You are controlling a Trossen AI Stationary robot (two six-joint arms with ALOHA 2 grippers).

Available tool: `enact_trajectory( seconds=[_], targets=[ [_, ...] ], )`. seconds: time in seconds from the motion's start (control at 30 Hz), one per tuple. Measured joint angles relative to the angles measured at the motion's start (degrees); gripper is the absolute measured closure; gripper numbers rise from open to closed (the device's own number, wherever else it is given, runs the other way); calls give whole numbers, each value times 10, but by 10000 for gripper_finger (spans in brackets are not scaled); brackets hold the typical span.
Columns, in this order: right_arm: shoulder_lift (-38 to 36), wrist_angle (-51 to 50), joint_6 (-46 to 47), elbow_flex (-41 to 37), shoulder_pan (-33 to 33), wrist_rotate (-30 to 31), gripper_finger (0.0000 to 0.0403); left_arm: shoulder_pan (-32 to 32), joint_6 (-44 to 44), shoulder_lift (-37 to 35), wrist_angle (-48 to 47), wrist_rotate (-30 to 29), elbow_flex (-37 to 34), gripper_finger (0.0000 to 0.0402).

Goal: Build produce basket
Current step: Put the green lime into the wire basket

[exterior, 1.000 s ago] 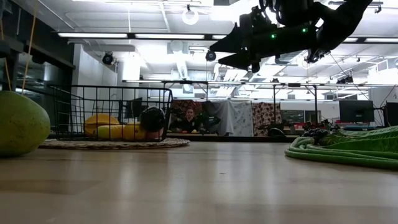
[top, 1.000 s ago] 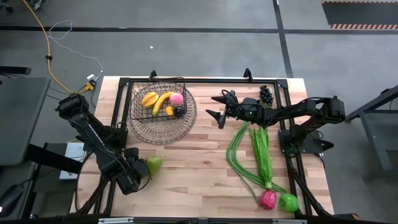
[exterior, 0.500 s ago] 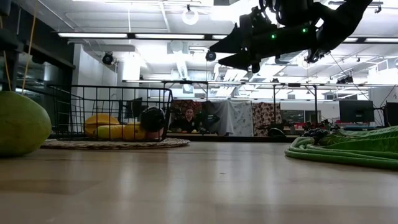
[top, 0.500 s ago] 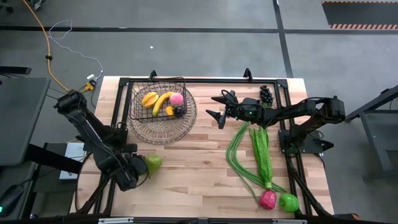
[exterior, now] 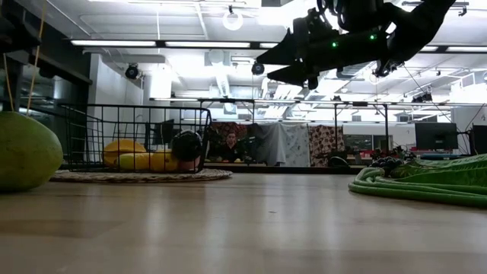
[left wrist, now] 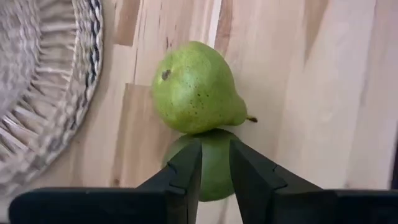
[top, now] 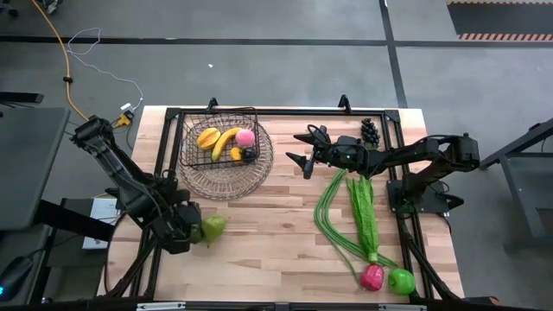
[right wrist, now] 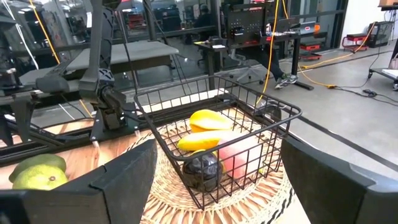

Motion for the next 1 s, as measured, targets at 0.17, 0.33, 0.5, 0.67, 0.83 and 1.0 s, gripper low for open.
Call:
enact_trajectory(
  seconds=[0.17, 0.33, 0.5, 0.67, 0.83, 1.0],
  targets=[
    [0, -5, 2, 0, 0, 0, 71, 3, -60, -3, 0, 71, 0, 296],
    [0, -4, 1, 0, 0, 0, 71, 3, -94, -3, 0, 101, 0, 222],
    [0, -4, 1, 0, 0, 0, 71, 3, -95, -3, 5, 102, 0, 142],
    [0, -4, 1, 0, 0, 0, 71, 3, -87, 17, 7, 108, 1, 76],
    [0, -4, 1, 0, 0, 0, 71, 3, -53, 55, 7, 118, 1, 36],
    [0, -4, 1, 0, 0, 0, 71, 3, -17, 97, 5, 88, 1, 28]
  ],
)
